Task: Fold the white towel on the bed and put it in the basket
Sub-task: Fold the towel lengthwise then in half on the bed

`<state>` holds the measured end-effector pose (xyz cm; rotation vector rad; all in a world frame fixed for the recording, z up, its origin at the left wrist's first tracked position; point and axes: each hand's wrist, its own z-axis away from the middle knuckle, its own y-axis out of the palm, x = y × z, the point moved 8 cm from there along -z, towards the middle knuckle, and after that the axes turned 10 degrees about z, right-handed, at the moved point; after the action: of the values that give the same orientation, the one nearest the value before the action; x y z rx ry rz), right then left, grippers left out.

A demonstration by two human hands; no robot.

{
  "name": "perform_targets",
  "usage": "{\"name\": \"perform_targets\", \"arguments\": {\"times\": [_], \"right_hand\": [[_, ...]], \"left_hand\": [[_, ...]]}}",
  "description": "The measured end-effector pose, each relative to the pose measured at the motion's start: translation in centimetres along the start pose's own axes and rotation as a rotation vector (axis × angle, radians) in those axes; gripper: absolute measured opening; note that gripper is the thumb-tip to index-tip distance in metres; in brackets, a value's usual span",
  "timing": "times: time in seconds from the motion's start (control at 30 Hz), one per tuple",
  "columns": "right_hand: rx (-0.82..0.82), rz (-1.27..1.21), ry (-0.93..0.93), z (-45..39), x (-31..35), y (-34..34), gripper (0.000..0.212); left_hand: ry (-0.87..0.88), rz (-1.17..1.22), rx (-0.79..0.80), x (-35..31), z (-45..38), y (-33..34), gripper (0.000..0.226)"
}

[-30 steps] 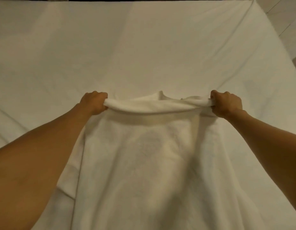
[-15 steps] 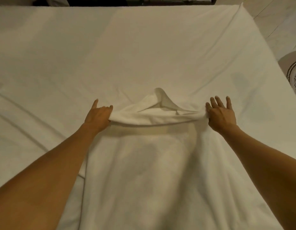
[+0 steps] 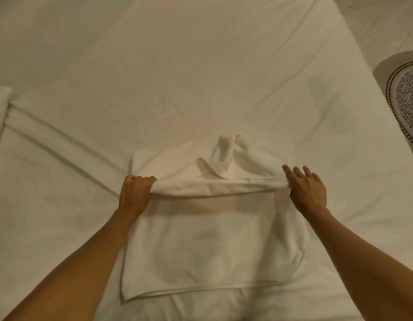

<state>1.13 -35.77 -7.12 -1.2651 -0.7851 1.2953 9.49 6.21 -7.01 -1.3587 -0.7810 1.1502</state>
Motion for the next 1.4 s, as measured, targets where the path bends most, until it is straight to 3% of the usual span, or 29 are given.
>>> {"name": "perform_targets", "arguments": {"times": [0.2,0.43,0.57,0.7,0.83,0.93,1.03,1.2,1.3,1.4], "right_hand": [[0.057,0.016,-0.033,7.8,-1.4,1.8,0.066],[0.131,0.041,-0.074,14.4,-2.2,4.9,0.067],[0.181,0.024,-0.077,16.9,-2.2,7.7,0.066],[0.174,0.009,-0.081,17.8,-2.1,9.9,0.07],[0.245,0.06,-0.133,18.6,-2.0,12.2,0.091],[0.337,0.063,-0.15,19.2,-2.1,13.2,0.098],[0.374,0.056,-0.152,18.8,-2.0,12.3,0.091],[0.196,-0.001,-0.142,16.5,-2.1,8.9,0.058],[0.153,-0.057,-0.095,15.3,-2.0,7.9,0.055],[0.109,-0.092,-0.146,14.5,-0.4,6.9,0.054]], "left_hand": [[0.06,-0.087,-0.05,-2.4,8.0,1.5,0.045],[0.141,-0.005,-0.053,-4.4,15.9,3.8,0.058],[0.16,0.035,-0.032,-4.4,18.9,6.1,0.053],[0.126,0.052,0.085,-4.4,20.4,8.8,0.051],[0.073,-0.031,0.328,-3.4,21.7,13.0,0.079],[0.087,-0.037,0.425,-3.0,22.8,14.0,0.085],[0.134,-0.063,0.424,-3.3,22.7,12.9,0.062],[0.004,0.082,0.444,-3.6,20.4,10.4,0.083],[-0.049,0.159,0.418,-5.0,18.1,9.5,0.092],[-0.061,0.167,0.491,-7.2,16.9,10.8,0.093]]}}
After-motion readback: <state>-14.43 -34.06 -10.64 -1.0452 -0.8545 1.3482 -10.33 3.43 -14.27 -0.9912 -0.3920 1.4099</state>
